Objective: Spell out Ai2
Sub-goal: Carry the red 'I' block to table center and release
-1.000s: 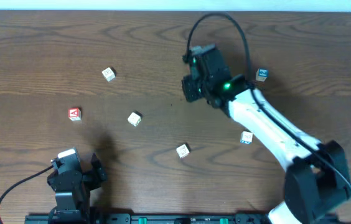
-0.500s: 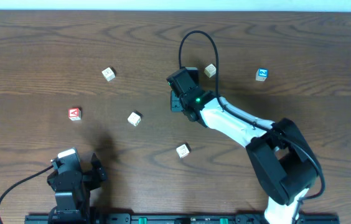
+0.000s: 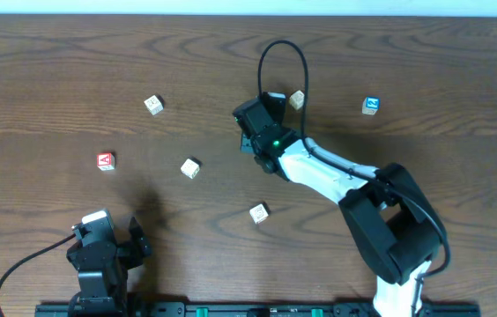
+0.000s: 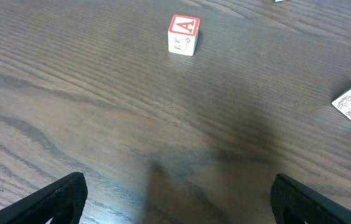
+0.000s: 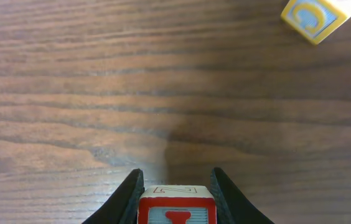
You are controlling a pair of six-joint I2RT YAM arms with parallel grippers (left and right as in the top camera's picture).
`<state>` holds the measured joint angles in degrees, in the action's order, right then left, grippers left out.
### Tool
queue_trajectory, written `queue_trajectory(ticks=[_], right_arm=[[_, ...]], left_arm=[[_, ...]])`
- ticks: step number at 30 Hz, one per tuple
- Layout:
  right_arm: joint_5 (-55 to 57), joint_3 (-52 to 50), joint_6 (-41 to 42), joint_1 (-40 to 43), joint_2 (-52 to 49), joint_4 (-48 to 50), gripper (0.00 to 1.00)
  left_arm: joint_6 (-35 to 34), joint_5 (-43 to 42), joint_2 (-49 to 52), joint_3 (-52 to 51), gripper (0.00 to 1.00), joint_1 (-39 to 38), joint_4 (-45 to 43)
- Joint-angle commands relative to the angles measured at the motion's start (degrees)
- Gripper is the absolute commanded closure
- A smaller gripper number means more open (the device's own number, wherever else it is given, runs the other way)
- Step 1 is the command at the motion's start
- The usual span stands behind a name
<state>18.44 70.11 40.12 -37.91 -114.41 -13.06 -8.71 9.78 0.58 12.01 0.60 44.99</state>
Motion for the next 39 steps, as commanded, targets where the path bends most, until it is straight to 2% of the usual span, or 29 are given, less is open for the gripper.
queue_trajectory(ticks=[1,19,23,26,36,37,39], right_arm=[[2.84,0.07,1.49,-1.51,-1.09,0.26,0.99],[4.26,0.07,1.90,-2.29,-3.98,1.88,0.98],[4.28,0.07,1.86,-2.29,-4.02,2.62,0.87],[4.28,0.07,1.84,-2.29,-4.04,3.28,0.68],[4.28,0.07,1.64,-2.29,-4.04,3.45,0.43],[4.28,0.13,0.55,-2.29,-4.02,3.82,0.38],[4.26,1.18,-3.13,-2.29,-3.93,3.74,0.35]], left_arm=[[0.81,0.20,-0.31,-1.44,0.05,0.13,2.34],[0.81,0.20,-0.31,-1.44,0.05,0.13,2.34],[0.81,0.20,-0.31,-1.44,0.05,0.13,2.34],[0.81,0.20,-0.31,-1.44,0.05,0.13,2.34],[0.81,0.20,-0.31,-1.44,0.05,0.13,2.32],[0.81,0.20,-0.31,-1.44,0.04,0.13,2.34],[0.81,0.20,-0.31,-1.44,0.05,0.13,2.34]])
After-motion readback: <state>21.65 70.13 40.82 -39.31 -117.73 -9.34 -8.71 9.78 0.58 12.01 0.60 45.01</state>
